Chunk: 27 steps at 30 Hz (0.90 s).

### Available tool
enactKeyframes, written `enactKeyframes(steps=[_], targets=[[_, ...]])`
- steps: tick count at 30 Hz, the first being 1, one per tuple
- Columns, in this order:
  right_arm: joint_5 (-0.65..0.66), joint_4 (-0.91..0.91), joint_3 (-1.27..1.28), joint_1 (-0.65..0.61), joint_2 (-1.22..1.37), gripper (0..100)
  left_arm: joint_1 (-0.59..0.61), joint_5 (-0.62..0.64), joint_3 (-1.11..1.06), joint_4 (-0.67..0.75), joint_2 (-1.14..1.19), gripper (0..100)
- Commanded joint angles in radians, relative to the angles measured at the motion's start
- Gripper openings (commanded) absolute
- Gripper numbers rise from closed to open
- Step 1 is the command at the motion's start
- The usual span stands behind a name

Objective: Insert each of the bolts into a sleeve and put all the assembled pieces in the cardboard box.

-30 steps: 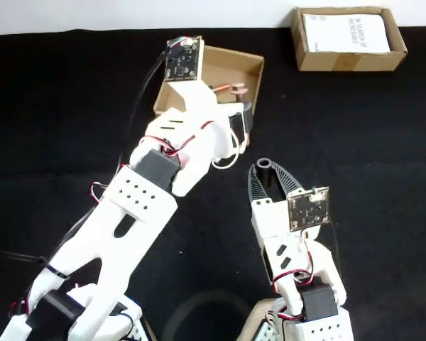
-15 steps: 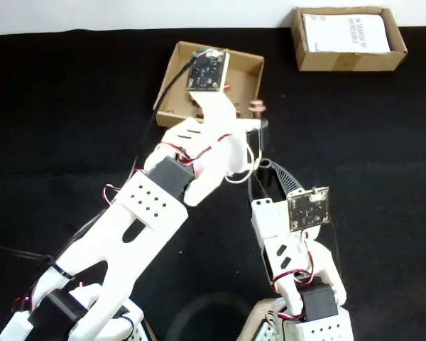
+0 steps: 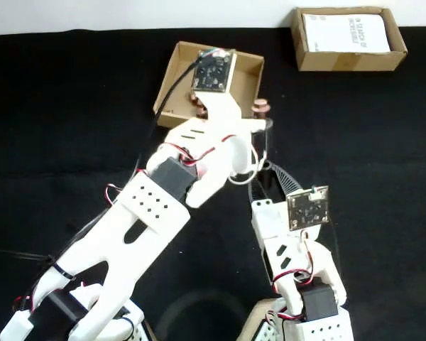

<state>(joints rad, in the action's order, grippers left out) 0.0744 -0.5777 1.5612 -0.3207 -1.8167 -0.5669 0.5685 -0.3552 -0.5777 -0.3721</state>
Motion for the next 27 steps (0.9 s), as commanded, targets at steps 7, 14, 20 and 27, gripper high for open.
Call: enactKeyframes(steps=[7, 14, 20, 27], targets=[[0.002, -0.005, -0.005, -0.002, -0.007, 0.6, 0.033, 0.003, 0.087, -0.009, -0.015, 1], [0.002, -0.005, -0.004, -0.001, -0.007, 0.6, -0.027, 0.006, 0.085, -0.091, -0.015, 1], [0.002, -0.004, -0.004, -0.001, -0.007, 0.6, -0.036, 0.006, 0.085, -0.091, -0.015, 1], [0.002, -0.004, -0.004, -0.001, -0.007, 0.6, -0.038, 0.006, 0.085, -0.092, -0.015, 1]])
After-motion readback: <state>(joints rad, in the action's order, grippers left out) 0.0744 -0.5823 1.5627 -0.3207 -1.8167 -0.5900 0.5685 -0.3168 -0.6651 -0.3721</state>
